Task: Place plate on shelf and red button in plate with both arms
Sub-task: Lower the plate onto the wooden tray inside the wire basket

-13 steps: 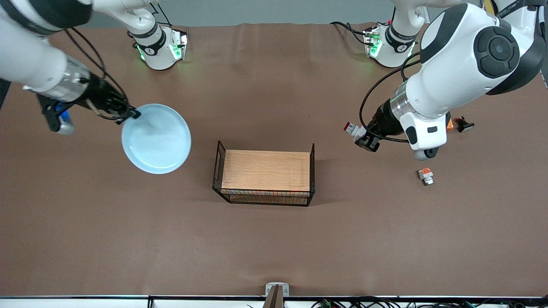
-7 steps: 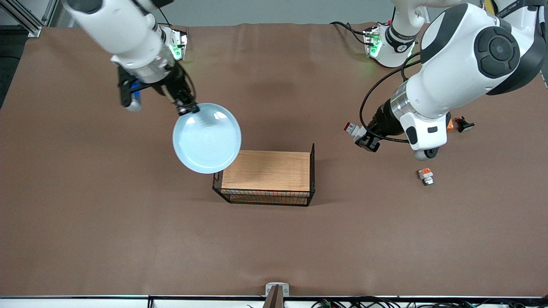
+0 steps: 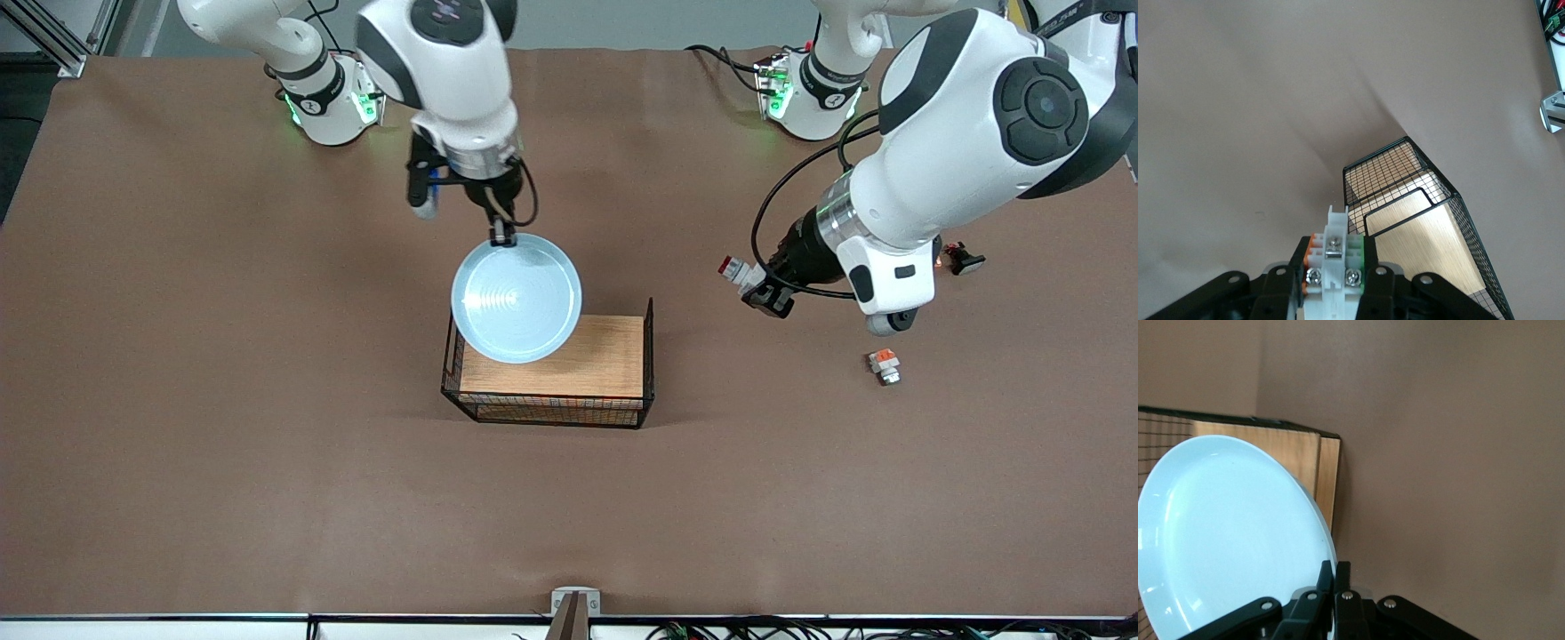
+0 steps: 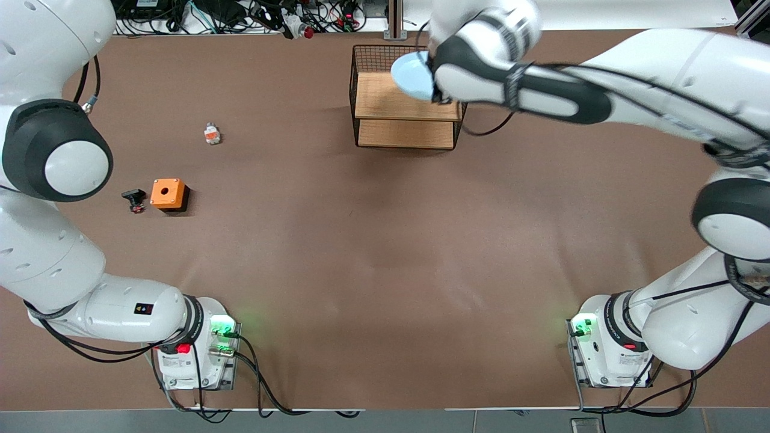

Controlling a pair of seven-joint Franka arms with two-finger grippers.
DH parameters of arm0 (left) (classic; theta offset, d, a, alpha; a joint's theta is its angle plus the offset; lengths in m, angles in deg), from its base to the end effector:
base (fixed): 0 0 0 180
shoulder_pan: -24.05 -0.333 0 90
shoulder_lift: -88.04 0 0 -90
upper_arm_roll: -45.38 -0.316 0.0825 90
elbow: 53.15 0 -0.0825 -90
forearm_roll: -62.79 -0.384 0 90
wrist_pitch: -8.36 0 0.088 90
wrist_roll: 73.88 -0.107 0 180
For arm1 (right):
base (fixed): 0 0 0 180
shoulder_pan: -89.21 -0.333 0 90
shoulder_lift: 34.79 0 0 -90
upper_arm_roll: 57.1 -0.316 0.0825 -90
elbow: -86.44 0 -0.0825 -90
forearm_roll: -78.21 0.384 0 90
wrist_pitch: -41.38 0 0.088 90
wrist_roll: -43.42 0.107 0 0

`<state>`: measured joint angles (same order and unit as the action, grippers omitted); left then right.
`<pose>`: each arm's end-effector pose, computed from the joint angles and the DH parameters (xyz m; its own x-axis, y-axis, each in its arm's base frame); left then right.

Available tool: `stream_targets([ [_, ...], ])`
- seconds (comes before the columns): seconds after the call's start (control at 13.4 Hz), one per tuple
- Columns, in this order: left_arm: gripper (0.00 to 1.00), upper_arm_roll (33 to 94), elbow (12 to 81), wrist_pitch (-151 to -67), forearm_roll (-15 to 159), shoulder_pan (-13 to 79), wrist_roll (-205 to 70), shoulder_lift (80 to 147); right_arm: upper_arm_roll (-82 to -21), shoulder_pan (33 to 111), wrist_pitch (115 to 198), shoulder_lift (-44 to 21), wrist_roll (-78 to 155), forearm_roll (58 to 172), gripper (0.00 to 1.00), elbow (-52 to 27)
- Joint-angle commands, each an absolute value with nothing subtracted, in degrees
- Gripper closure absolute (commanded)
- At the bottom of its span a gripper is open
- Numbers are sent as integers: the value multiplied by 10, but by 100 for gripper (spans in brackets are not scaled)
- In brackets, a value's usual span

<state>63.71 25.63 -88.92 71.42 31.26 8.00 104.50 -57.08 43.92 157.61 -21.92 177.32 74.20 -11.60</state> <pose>0.5902 -0.2659 0.5664 0.5229 0.8213 -0.2282 0.8507 -0.5196 0.0791 0.4508 0.4494 0.4645 0.0528 -0.9985 -0.0165 -0.9925 -0.0507 -0.1114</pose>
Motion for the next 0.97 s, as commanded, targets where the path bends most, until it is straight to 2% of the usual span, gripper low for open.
stream_targets([
  [0.0, 70, 638, 259, -893, 714, 310, 71, 1040, -562, 409, 1570, -160, 1831, 708, 100, -62],
  [0.15, 70, 638, 259, -893, 714, 309, 70, 1040, -562, 400, 1584, -133, 1859, 693, 100, -44],
  [0.89, 70, 638, 259, -893, 714, 309, 67, 1041, -560, 386, 1628, -82, 1896, 666, 100, -39],
])
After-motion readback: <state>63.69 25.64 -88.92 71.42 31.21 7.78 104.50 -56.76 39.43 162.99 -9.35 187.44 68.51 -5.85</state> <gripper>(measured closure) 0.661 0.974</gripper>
